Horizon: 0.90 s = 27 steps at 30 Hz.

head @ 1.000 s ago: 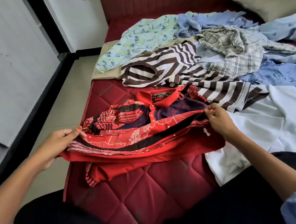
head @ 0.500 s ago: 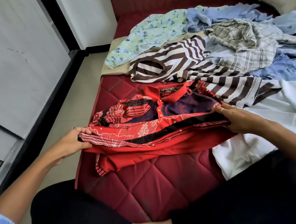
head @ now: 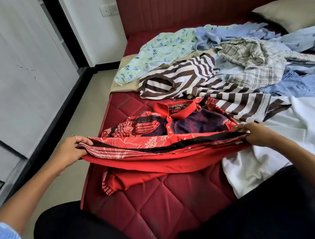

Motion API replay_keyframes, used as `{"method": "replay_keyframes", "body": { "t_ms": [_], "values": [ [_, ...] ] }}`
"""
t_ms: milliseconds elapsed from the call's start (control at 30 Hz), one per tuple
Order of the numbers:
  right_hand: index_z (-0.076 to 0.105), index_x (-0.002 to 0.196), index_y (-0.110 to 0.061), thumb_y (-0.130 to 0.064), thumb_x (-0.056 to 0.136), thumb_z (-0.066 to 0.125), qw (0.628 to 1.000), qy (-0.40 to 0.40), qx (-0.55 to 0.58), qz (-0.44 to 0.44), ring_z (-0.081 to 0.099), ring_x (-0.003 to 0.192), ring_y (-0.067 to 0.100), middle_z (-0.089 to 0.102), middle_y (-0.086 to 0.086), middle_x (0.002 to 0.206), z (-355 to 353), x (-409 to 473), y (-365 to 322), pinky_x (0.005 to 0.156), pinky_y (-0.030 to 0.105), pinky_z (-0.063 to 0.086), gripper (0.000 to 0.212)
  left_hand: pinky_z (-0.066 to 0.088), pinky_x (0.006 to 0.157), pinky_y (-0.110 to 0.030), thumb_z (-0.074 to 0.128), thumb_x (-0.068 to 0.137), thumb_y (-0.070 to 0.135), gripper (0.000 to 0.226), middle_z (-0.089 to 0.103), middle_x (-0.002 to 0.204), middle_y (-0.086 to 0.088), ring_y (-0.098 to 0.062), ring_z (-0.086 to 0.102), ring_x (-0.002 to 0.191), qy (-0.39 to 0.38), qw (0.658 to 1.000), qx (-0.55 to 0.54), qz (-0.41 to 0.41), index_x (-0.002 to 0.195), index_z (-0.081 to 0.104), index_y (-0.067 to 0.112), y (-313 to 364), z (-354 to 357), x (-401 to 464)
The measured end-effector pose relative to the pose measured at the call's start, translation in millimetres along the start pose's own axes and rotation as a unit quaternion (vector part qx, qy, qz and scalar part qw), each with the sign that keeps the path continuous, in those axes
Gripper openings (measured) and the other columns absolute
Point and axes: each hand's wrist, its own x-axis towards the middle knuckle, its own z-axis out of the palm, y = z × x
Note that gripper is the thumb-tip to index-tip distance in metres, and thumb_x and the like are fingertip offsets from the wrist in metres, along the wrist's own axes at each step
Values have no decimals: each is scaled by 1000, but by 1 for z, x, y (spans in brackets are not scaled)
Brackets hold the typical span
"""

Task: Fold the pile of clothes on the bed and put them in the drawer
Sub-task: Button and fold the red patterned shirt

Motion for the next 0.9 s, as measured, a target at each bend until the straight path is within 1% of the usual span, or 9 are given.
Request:
{"method": "replay_keyframes", "body": {
  "t_ms": [100, 233, 367, 467, 600, 667, 733, 767, 900],
  "values": [
    [67, 108, -7, 0, 87, 65, 993, -87, 83, -7, 53, 65, 21, 60, 7, 77, -13, -13, 0, 52, 21, 39, 23, 42, 47, -9, 62, 75, -13, 27, 68, 81, -13, -24, 57, 66, 44, 998, 33, 11, 83, 71, 11, 6, -18, 3],
    [63, 105, -4, 19, 87, 26, 969, -22, 240, 60, 45, 46, 13, 49, 10, 66, -45, -22, 3, 41, 20, 36, 47, 47, 47, -7, 57, 80, -16, 27, 65, 76, -10, -14, 57, 66, 46, 987, -146, -52, 78, 66, 10, 22, -43, 10],
    [61, 96, -6, 20, 86, 20, 911, 66, 390, 114, 66, 49, 16, 61, 22, 86, -70, -25, -3, 45, 22, 54, 50, 57, 69, -18, 58, 82, -16, 21, 67, 53, 5, -5, 64, 53, 52, 940, -316, -116, 88, 62, 4, 42, -56, 16],
    [58, 85, -4, 18, 90, 21, 840, 85, 516, 146, 67, 54, 20, 57, 19, 85, -86, -28, -24, 42, 23, 53, 43, 46, 90, -31, 47, 87, -18, 24, 65, 49, 4, -10, 66, 59, 44, 916, -377, -133, 80, 58, 2, 63, -62, 18],
    [50, 81, -2, 11, 95, 14, 779, 94, 601, 150, 57, 64, 29, 48, 16, 79, -118, -36, -55, 34, 31, 50, 41, 45, 98, -32, 36, 91, -18, 30, 62, 68, -7, -13, 55, 71, 64, 900, -409, -139, 75, 51, 3, 89, -74, 24],
    [50, 82, -3, 9, 96, 13, 764, 123, 618, 139, 51, 71, 24, 49, 16, 80, -139, -36, -66, 37, 30, 52, 41, 52, 84, -22, 34, 93, -16, 31, 56, 74, -7, -13, 56, 66, 83, 890, -429, -128, 73, 48, 4, 103, -89, 27],
    [51, 79, -7, 5, 98, 22, 771, 153, 605, 126, 55, 66, 20, 58, 13, 67, -163, -38, -77, 37, 28, 52, 37, 52, 48, -14, 38, 93, -13, 29, 58, 68, -8, -9, 61, 50, 99, 889, -434, -104, 74, 48, 6, 116, -108, 25],
    [52, 78, -9, 3, 98, 28, 783, 168, 587, 121, 58, 58, 17, 61, 9, 57, -176, -40, -83, 35, 28, 51, 34, 49, 40, -15, 42, 91, -13, 25, 58, 70, -9, -8, 61, 45, 112, 899, -415, -88, 76, 50, 6, 122, -119, 24],
    [55, 70, -12, 3, 91, 47, 836, 271, 470, 87, 53, 30, 10, 54, -2, 35, -230, -61, -110, 31, 24, 47, 27, 49, 41, -16, 58, 82, -13, 11, 55, 77, -13, -19, 54, 63, 106, 979, -175, 10, 81, 58, -1, 153, -161, 6]
  ]
}}
